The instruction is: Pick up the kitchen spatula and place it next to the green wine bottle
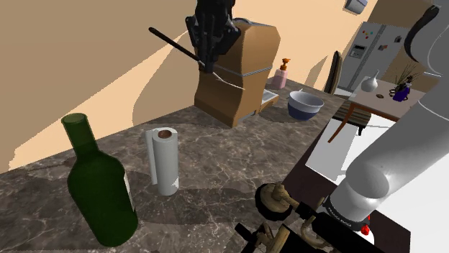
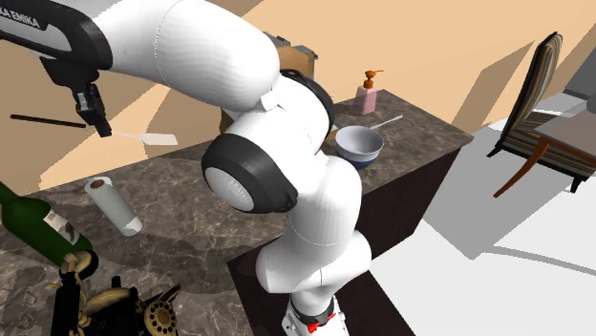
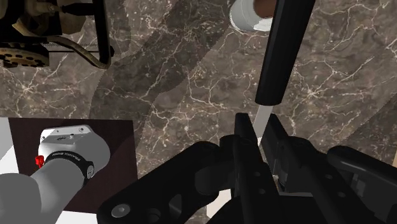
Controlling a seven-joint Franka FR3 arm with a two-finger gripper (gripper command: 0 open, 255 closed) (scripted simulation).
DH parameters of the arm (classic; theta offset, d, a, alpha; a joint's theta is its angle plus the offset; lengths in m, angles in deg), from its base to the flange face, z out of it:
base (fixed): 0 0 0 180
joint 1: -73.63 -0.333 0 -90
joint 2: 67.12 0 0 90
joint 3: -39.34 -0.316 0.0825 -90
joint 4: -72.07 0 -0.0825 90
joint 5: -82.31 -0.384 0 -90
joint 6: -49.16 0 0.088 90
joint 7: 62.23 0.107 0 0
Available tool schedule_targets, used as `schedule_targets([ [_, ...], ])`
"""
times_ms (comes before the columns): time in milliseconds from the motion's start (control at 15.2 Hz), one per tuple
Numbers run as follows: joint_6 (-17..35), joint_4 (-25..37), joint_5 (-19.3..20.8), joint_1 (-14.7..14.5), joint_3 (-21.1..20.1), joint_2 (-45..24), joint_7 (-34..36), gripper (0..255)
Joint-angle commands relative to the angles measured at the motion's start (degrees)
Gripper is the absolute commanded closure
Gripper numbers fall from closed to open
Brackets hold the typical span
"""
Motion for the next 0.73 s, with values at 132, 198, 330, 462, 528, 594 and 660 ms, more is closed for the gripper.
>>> schedule_targets([
  [132, 3.39, -5.24, -1.80, 0.24, 1.11, 2.53, -1.71, 255],
  [198, 4.19, -6.41, -2.13, 0.24, 1.29, 3.01, -2.02, 255],
  [330, 5.77, -8.68, -2.74, 0.20, 1.61, 3.90, -2.60, 255],
  [462, 7.33, -10.85, -3.27, 0.14, 1.86, 4.68, -3.12, 255],
  [528, 8.11, -11.90, -3.51, 0.10, 1.97, 5.03, -3.36, 255],
  [594, 8.88, -12.93, -3.74, 0.06, 2.06, 5.36, -3.59, 255],
  [660, 9.64, -13.94, -3.96, 0.01, 2.13, 5.67, -3.80, 255],
])
